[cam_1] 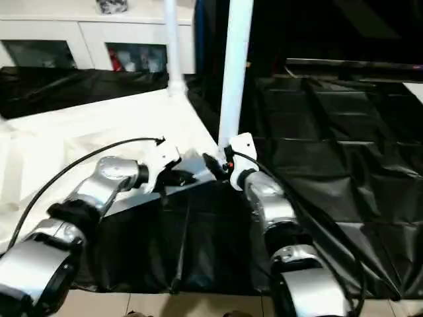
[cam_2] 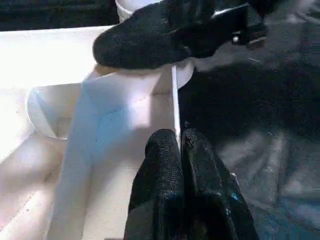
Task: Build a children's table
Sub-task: Rotate leg to tighten
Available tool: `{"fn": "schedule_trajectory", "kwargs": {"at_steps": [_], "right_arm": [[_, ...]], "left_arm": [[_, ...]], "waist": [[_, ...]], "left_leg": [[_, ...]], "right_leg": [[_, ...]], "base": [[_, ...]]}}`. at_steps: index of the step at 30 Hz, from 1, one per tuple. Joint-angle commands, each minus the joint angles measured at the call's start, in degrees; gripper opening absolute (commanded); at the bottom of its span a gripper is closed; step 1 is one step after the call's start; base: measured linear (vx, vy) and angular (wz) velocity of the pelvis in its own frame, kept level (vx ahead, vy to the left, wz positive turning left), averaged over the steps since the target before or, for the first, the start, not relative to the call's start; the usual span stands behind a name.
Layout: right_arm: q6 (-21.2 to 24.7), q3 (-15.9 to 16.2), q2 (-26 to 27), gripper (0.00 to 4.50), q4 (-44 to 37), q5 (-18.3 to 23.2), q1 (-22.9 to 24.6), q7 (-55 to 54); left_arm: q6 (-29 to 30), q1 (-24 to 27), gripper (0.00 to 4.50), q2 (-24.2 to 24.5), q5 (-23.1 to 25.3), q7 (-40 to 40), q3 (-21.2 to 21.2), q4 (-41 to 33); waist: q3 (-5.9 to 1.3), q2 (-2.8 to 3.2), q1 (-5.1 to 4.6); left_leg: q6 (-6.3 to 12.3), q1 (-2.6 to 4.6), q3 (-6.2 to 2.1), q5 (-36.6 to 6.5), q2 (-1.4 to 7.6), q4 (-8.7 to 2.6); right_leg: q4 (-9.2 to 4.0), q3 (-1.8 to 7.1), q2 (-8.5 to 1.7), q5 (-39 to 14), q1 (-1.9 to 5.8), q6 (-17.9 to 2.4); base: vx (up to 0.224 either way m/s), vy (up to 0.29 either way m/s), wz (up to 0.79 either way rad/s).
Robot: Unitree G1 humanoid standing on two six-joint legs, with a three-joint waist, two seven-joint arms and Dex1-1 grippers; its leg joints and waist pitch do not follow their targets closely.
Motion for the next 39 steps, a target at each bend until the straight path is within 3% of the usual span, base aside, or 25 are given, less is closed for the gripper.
{"fn": "schedule_trajectory", "kwargs": {"at_steps": [1,3,6,10,13,15,17,25,29,30,31,34,38,39], "right_arm": [[1.1,5.4,-0.5,3.74,-3.6,1.3,1.4,13.0],[1.2,6.1,-1.9,3.74,-4.9,1.7,2.1,17.2],[3.8,8.4,-6.9,3.74,-9.0,3.4,3.6,29.8],[5.3,10.3,-9.7,3.74,-10.7,3.7,4.2,36.1],[5.9,12.4,-11.9,3.61,-12.2,2.8,5.1,40.8],[5.2,13.7,-12.7,3.61,-12.2,1.4,5.2,42.0],[4.8,13.9,-12.7,3.28,-11.7,0.7,5.0,42.0],[7.5,13.3,-11.4,2.92,-13.0,2.2,5.3,41.5],[6.8,10.1,-8.2,2.85,-10.8,1.4,5.6,30.1],[6.0,8.3,-6.2,2.85,-8.7,0.4,5.1,22.6],[6.0,8.3,-6.2,2.85,-8.7,0.4,5.1,22.6],[6.3,3.7,-1.1,2.84,-4.0,0.8,3.5,6.8],[5.9,0.9,3.3,2.82,0.5,0.5,1.2,-6.7],[5.4,0.3,4.7,2.82,2.0,0.2,0.3,-10.7]], "left_arm": [[-2.4,0.1,0.0,-0.5,-1.9,-6.1,-1.3,-2.3],[-2.5,0.1,0.0,0.2,-2.2,-7.7,-1.0,-2.2],[-3.3,0.4,0.0,3.2,-2.8,-13.6,-1.3,-2.1],[-4.0,0.6,0.0,5.0,-2.8,-17.0,-1.8,-2.0],[-4.6,0.9,0.0,6.5,-2.7,-20.1,-2.4,-2.4],[-5.3,1.2,0.0,7.3,-2.3,-21.4,-2.9,-2.6],[-5.5,1.2,0.0,7.6,-2.1,-21.7,-3.2,-2.5],[-5.6,1.3,0.0,7.8,-1.9,-22.4,-3.0,-2.1],[-3.1,0.3,0.0,6.1,-1.2,-15.6,-1.8,-1.2],[-1.3,-0.5,0.0,4.3,-1.4,-11.6,-0.8,-0.4],[-1.3,-0.5,0.0,4.3,-1.4,-11.6,-0.8,-0.4],[1.7,-2.0,0.0,0.4,-1.4,-4.1,0.2,1.0],[3.8,-3.6,0.0,-3.6,-0.8,4.0,0.9,2.4],[4.2,-4.0,0.0,-4.9,-0.7,6.7,1.1,2.9]], "waist": [[-3.99,0.23,0.45],[-4.09,0.36,0.66],[-3.87,0.23,1.01],[-3.67,0.15,1.63],[-3.69,0.0,1.81],[-3.8,0.03,1.94],[-3.81,0.01,2.05],[-3.85,-0.33,2.27],[-3.7,-0.22,2.17],[-3.55,-0.26,1.85],[-3.43,-0.27,1.53],[-3.37,-0.31,0.78],[-3.57,-0.2,0.13],[-3.64,0.32,-0.1]], "left_leg": [[5.0,0.47,-0.94,-9.2,2.05,-3.39],[5.55,0.57,-0.89,-8.9,2.16,-3.28],[5.47,0.69,-0.89,-10.4,2.15,-3.31],[4.13,1.12,-0.96,-12.0,2.37,-3.54],[3.84,0.98,-0.97,-11.5,2.39,-3.58],[3.85,0.9,-0.99,-10.6,2.44,-3.54],[3.62,0.93,-0.98,-10.4,2.41,-3.55],[3.62,0.96,-0.98,-9.7,2.38,-3.51],[2.89,1.04,-0.96,-10.2,2.45,-3.63],[1.88,1.08,-1.04,-11.2,2.36,-3.77],[0.94,1.33,-1.09,-12.6,2.11,-3.79],[-0.04,1.34,-1.46,-13.8,1.95,-3.94],[0.14,1.32,-1.3,-13.5,1.8,-3.81],[-0.11,1.33,-1.25,-13.0,1.77,-3.72]], "right_leg": [[-3.36,2.65,-4.61,-4.7,3.53,-14.7],[-3.18,2.64,-4.74,-3.5,3.47,-15.2],[-3.57,2.64,-4.79,-6.8,3.41,-15.0],[-3.97,2.69,-4.8,-11.5,3.0,-13.9],[-3.87,2.76,-4.85,-11.6,3.04,-13.7],[-3.64,2.75,-4.9,-10.2,3.0,-13.9],[-3.6,2.73,-4.93,-10.0,2.96,-13.9],[-3.58,2.74,-4.96,-10.9,2.98,-13.3],[-3.79,2.76,-5.0,-12.4,2.76,-12.9],[-3.96,2.76,-5.07,-14.4,2.63,-12.5],[-4.42,2.7,-5.1,-17.7,2.48,-11.9],[-4.97,2.68,-5.21,-22.3,2.5,-10.3],[-4.87,2.76,-4.93,-18.6,2.48,-11.1],[-4.7,2.87,-4.89,-16.8,2.29,-11.7]], "base": [[0.0,0.0,0.0],[0.0,0.0,0.0],[0.0,0.0,0.0],[0.0,0.0,0.0],[0.0,0.0,0.0],[0.0,0.0,0.0],[0.0,0.0,0.0],[0.0,0.0,0.0],[0.0,0.0,0.0],[0.0,0.0,0.0],[0.0,0.0,0.0],[0.0,0.0,0.0],[0.0,0.0,0.0],[0.0,0.0,0.0]]}}
